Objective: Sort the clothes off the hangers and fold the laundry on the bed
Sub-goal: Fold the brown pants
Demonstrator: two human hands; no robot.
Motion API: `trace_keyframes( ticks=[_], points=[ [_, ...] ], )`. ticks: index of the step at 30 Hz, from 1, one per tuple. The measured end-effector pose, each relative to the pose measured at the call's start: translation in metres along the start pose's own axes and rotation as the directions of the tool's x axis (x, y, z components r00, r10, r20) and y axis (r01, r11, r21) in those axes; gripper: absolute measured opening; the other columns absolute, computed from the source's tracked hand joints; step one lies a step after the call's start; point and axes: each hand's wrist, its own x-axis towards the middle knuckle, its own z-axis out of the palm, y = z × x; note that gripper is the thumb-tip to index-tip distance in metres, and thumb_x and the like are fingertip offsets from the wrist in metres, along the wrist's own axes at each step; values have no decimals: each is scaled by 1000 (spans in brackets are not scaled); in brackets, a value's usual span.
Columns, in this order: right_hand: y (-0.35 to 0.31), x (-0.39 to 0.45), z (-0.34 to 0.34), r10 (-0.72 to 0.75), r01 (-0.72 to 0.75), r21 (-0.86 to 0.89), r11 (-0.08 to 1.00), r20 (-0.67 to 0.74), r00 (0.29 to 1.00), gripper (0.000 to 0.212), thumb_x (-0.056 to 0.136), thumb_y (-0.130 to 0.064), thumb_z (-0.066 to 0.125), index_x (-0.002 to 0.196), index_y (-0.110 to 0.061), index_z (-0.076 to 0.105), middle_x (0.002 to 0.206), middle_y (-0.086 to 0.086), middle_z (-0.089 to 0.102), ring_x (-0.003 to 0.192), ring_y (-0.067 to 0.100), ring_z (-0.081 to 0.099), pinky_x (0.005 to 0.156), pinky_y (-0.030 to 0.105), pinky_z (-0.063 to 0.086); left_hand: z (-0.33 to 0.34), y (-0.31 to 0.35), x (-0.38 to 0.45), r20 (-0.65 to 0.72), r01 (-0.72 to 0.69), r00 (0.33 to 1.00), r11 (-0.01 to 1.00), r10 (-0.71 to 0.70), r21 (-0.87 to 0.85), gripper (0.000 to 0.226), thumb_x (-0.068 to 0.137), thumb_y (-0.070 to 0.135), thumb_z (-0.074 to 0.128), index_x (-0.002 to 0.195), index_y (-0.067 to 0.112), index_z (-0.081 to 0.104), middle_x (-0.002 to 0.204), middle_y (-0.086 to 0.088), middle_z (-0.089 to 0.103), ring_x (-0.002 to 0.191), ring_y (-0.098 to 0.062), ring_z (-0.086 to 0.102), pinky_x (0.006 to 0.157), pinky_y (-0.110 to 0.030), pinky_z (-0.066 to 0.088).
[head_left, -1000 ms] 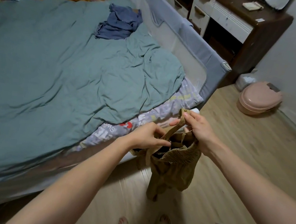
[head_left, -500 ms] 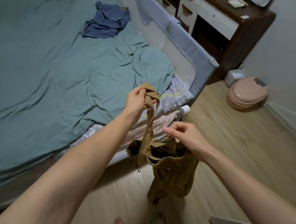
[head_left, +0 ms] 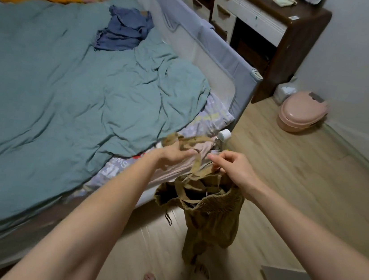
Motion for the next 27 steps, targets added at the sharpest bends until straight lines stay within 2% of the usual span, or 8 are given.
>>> trace_keyframes(
  ticks=[4, 10, 12, 15, 17, 20, 23, 27],
  points=[
    [-5, 4, -5, 2, 4, 69, 998, -84, 996, 36, 83, -37, 71, 59, -12, 60, 57, -1, 58, 43, 5, 41, 46, 15, 35, -2, -39, 1, -50, 65, 997, 940, -52, 334, 45, 97, 23, 49, 138, 5, 42, 141, -13, 45, 119, -30, 50, 76, -30, 45],
    [-9, 15, -15, 0, 47, 177, 983, -259, 966, 39, 75, -36, 78, 60, -5, 61, 57, 5, 54, 56, 13, 48, 59, 18, 41, 22, -76, -8, 78, 299, 954, 923, -289, -243, 48, 98, 41, 51, 138, 15, 42, 136, -11, 44, 120, -42, 49, 70, -43, 56],
    [-12, 13, -22, 0, 47, 191, 981, -240, 971, 33, 69, -36, 83, 53, -16, 61, 58, 8, 55, 60, 22, 52, 62, 26, 45, 29, -75, 0, 4, 240, 965, 877, -262, -417, 39, 98, 33, 53, 131, 12, 46, 129, -12, 50, 98, -33, 59, 66, -40, 60],
    [-18, 6, -35, -10, 39, 142, 989, -204, 979, 30, 65, -29, 85, 55, -19, 60, 56, 3, 57, 56, 17, 54, 56, 26, 45, 39, -62, 12, -97, 154, 964, 815, -249, -559, 8, 97, 12, 56, 96, 8, 49, 90, -16, 58, 49, -16, 59, 56, -37, 60],
    [-22, 0, -44, -30, 46, 82, 996, -180, 983, 26, 68, -16, 84, 61, -14, 58, 56, -2, 57, 50, 7, 52, 50, 17, 43, 42, -54, 19, -156, 105, 961, 820, -230, -562, 21, 93, -2, 57, 76, 8, 48, 74, -17, 56, 45, -17, 59, 51, -32, 58],
    [-24, -9, -66, 67, -72, -95, 993, -61, 996, 26, 70, 3, 78, 85, -9, 60, 76, 5, 60, 66, 11, 57, 55, 21, 49, 35, -41, 22, -213, 72, 960, 899, -180, -432, 23, 87, -13, 55, 71, 3, 57, 74, -18, 60, 55, -23, 62, 54, -30, 57],
    [-13, -12, -86, 275, -267, -345, 900, -25, 961, 32, 79, 12, 61, 106, -6, 57, 97, 15, 60, 86, 24, 59, 78, 41, 54, 12, -37, 25, -321, 17, 947, 1000, -11, 16, 14, 79, -4, 60, 80, -2, 74, 49, -1, 60, 55, -16, 59, 67, -32, 56],
    [12, -5, -90, 331, -337, -554, 762, -115, 937, 19, 85, 7, 53, 100, 2, 65, 99, 19, 66, 83, 25, 62, 69, 34, 52, -7, -23, 8, -228, 21, 972, 941, 60, 339, 15, 78, 4, 61, 77, 8, 76, 33, 12, 49, 41, 0, 49, 49, -13, 40]
  ],
)
